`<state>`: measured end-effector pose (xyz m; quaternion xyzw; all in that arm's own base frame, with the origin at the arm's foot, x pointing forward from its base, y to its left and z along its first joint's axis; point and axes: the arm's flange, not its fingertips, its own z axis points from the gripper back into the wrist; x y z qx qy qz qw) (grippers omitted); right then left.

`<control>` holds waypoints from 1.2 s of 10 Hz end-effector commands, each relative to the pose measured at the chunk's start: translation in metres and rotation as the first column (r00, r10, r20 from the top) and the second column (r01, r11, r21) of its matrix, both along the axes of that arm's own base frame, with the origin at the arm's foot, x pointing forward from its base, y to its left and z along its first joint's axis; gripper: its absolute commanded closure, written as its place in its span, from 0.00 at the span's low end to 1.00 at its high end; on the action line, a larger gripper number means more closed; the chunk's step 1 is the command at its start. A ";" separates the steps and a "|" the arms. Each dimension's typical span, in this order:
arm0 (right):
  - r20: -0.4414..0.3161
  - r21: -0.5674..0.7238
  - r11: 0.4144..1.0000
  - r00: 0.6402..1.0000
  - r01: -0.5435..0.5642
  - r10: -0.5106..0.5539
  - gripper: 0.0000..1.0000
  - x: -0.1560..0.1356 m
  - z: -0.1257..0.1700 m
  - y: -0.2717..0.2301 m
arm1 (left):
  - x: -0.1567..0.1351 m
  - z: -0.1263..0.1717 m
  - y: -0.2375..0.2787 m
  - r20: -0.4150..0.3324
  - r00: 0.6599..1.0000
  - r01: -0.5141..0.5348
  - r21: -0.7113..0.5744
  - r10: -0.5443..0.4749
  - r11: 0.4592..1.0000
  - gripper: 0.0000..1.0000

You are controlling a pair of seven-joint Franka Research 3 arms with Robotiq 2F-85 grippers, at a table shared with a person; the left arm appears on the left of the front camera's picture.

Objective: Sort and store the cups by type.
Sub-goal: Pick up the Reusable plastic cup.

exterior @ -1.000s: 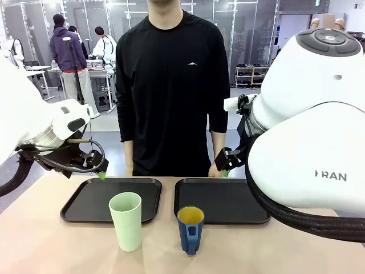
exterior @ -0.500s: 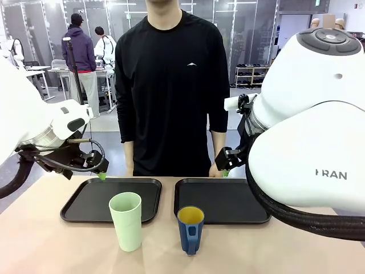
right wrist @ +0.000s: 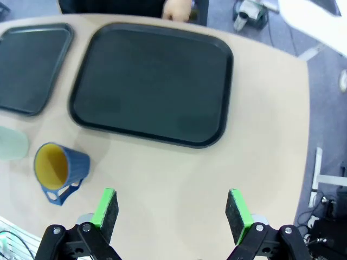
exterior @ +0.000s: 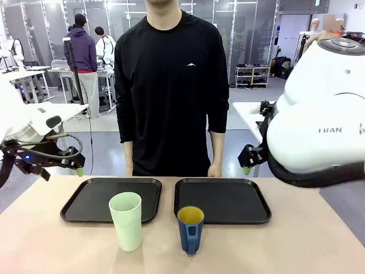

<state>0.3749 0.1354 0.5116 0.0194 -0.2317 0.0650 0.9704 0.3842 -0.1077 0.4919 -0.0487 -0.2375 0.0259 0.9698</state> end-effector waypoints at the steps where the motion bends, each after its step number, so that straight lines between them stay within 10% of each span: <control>1: -0.060 -0.003 1.000 0.998 -0.006 0.005 0.00 0.044 -0.009 -0.013 | 0.047 -0.017 0.014 -0.027 1.000 0.003 0.014 -0.003 1.000 0.00; 12: -0.143 -0.073 0.997 0.990 -0.021 0.010 0.00 0.159 -0.082 -0.083 | 0.149 -0.090 0.072 -0.034 0.990 0.141 0.198 -0.137 0.970 0.00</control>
